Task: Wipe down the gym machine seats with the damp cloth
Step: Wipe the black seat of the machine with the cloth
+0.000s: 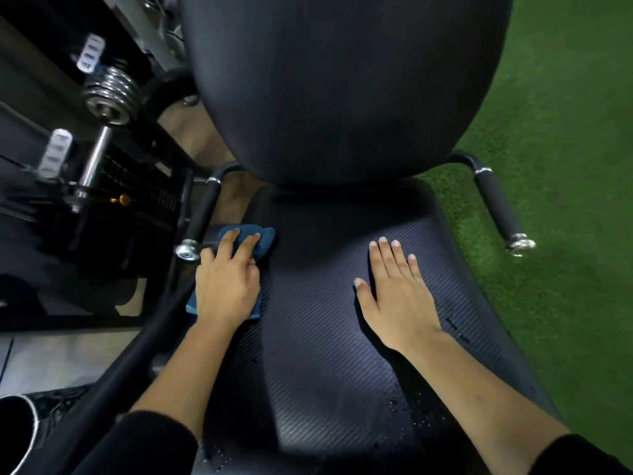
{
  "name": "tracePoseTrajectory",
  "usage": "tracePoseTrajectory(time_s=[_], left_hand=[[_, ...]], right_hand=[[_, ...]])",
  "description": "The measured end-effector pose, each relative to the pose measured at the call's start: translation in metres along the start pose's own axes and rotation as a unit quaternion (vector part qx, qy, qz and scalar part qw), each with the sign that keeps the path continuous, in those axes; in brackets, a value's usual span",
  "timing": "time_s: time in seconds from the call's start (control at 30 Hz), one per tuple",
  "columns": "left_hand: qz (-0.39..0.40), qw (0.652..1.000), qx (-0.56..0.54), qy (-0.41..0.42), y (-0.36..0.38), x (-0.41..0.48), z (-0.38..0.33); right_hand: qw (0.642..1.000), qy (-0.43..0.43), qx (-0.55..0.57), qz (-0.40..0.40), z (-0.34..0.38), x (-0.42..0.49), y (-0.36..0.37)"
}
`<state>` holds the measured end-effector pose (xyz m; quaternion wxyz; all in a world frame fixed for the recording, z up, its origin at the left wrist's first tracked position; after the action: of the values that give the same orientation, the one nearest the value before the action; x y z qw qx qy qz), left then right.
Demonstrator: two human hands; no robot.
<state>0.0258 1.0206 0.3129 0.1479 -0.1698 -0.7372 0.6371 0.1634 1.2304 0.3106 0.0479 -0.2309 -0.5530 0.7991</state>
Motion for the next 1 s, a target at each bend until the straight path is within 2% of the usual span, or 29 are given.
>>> tracePoseTrajectory(time_s=[0.17,0.37,0.5,0.7,1.0], left_hand=[[0.005,0.999,-0.008,-0.040,0.008,0.021,-0.003],[0.075,0.994,-0.017,-0.076,0.029,0.090,-0.008],[0.092,0.993,-0.032,-0.062,0.031,0.100,-0.007],[0.024,1.000,-0.007,0.018,0.018,0.038,-0.013],[0.051,0.994,0.030,-0.095,0.039,0.102,-0.062]], right_hand=[[1.000,-0.008,-0.011,0.009,0.020,0.024,0.004],[1.000,-0.012,-0.028,0.003,0.022,0.035,0.008],[1.000,-0.014,-0.027,0.005,0.021,0.035,0.007],[1.000,-0.005,-0.021,0.004,0.014,0.036,0.004],[0.999,0.024,-0.028,-0.005,-0.018,0.035,-0.004]])
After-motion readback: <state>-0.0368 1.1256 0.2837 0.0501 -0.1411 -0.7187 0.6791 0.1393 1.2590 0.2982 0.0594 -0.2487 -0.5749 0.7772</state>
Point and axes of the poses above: each hand's wrist, its own x-axis towards the middle knuckle, its own y-axis out of the palm, z = x × y, the point moved 1 cm from there along x, towards the middle knuckle, and after that the axes turned 2 degrees about y, right-handed, at the moved point
